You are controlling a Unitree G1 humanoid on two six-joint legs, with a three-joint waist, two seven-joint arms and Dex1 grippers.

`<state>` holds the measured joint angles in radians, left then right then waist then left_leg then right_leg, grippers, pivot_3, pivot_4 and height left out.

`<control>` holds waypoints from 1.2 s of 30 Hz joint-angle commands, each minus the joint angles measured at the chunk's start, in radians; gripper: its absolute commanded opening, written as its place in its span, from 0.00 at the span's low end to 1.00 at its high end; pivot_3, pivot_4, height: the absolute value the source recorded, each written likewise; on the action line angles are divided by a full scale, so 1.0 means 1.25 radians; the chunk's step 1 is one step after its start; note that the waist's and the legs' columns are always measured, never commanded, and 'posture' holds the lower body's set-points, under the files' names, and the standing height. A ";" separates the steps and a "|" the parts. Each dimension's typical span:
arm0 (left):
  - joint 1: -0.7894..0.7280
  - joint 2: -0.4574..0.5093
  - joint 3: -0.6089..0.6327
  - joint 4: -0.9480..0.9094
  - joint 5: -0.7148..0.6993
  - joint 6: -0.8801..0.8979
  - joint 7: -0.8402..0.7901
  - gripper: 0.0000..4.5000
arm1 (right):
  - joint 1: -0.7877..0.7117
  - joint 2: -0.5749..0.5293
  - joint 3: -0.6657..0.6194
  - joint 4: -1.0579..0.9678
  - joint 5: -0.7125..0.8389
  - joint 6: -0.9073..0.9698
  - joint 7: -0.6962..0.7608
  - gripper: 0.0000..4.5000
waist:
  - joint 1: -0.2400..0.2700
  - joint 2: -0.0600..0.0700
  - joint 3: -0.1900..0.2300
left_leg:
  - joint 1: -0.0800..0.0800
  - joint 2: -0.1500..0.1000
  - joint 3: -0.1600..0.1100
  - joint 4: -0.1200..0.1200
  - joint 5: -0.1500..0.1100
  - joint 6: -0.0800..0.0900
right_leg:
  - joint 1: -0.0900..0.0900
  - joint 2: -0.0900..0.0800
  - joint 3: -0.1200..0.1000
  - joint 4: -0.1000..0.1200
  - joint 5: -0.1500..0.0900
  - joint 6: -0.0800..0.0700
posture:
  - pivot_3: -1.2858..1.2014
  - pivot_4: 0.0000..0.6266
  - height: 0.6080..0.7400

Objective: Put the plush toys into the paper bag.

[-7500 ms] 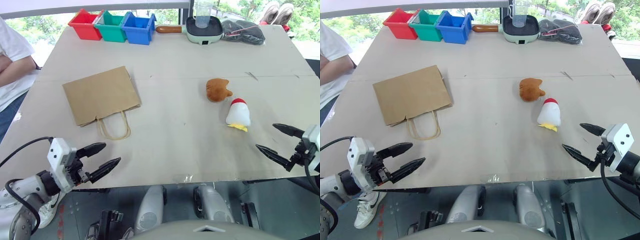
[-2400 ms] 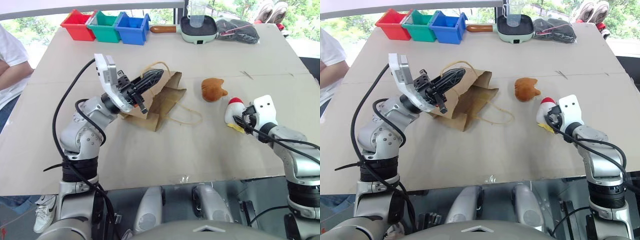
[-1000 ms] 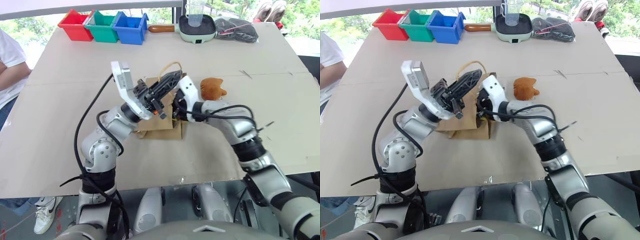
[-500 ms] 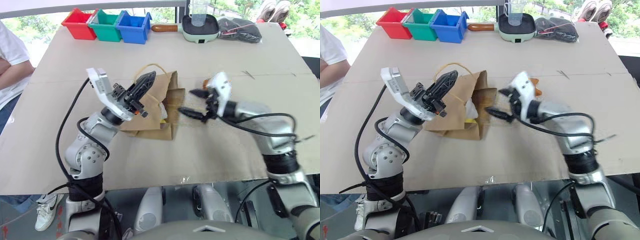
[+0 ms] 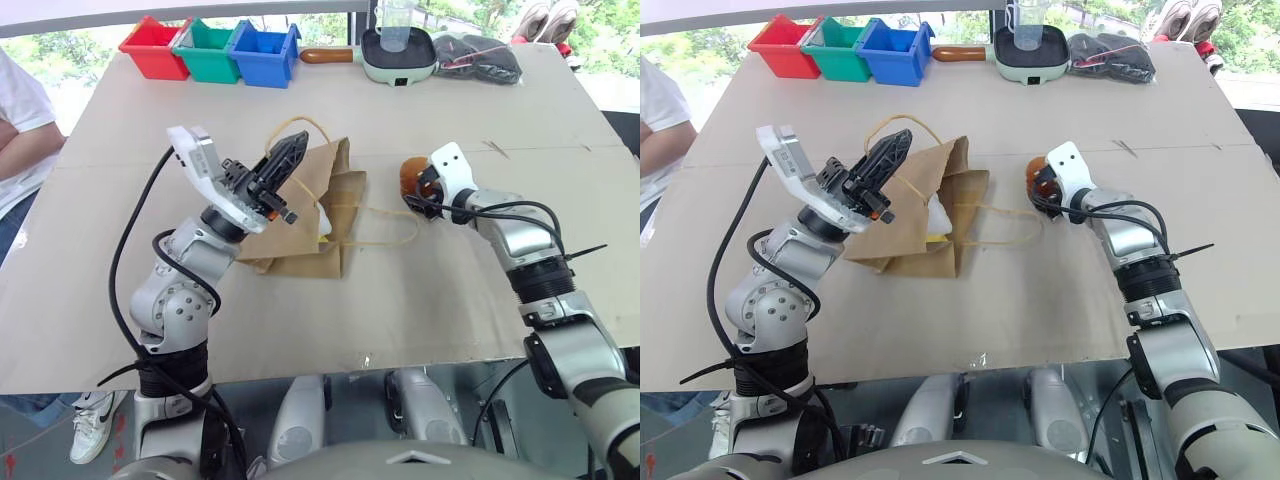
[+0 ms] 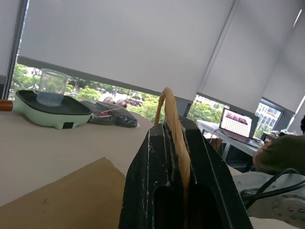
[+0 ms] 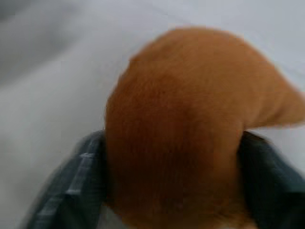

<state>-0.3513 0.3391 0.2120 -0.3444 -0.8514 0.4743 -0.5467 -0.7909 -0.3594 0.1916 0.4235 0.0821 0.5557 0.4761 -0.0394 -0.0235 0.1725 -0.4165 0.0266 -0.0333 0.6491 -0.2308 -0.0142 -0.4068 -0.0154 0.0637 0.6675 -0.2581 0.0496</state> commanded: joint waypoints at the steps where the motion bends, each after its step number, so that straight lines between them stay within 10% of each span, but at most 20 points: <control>1: -0.019 0.011 0.002 -0.039 -0.016 -0.001 -0.003 0.00 | 0.025 -0.011 -0.017 -0.038 -0.007 -0.070 0.024 0.33 | 0.001 0.000 0.000 | 0.000 0.000 0.000 0.000 0.000 0.000 | 0.000 0.000 0.000 0.000 0.000 0.000 | 0.52 0.24 1.00; 5: -0.027 0.012 0.000 -0.029 -0.026 0.002 -0.006 0.00 | 0.113 -0.041 -0.057 -0.268 0.045 -0.083 0.079 0.00 | 0.003 0.000 0.000 | 0.000 0.000 -0.001 0.000 0.000 0.000 | 0.000 0.000 -0.001 0.000 0.000 0.000 | 0.52 0.24 1.00; 13: -0.060 0.008 -0.029 0.000 -0.041 0.020 -0.049 0.00 | 0.130 -0.063 0.030 -0.586 0.112 0.098 0.153 0.00 | -0.001 0.000 0.000 | 0.001 0.000 -0.002 0.000 0.000 0.000 | 0.000 0.001 -0.001 0.001 0.000 0.000 | 0.52 0.24 1.00; 20: -0.096 -0.018 -0.058 0.020 -0.036 0.015 -0.077 0.00 | 0.051 0.032 0.194 -0.402 -0.023 0.047 0.113 0.00 | 0.002 0.000 0.000 | 0.000 0.000 -0.001 0.001 0.000 0.000 | 0.000 0.000 -0.001 0.002 0.000 0.000 | 0.52 0.24 1.00; 36: -0.060 -0.027 -0.045 0.033 0.005 -0.013 -0.085 0.00 | 0.031 0.096 0.217 -0.280 -0.039 -0.146 0.268 0.00 | 0.002 0.000 0.001 | 0.000 -0.001 -0.002 0.001 0.000 0.000 | 0.000 0.000 -0.002 0.002 0.000 0.000 | 0.52 0.24 1.00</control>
<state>-0.4191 0.3112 0.1176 -0.2530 -0.8123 0.4738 -0.6645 -0.7484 -0.2321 0.4934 0.1264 0.0334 0.3708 0.8031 -0.0366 -0.0229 0.1731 -0.4162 0.0260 -0.0360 0.6499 -0.2308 -0.0142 -0.4069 -0.0159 0.0614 0.6697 -0.2583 0.0496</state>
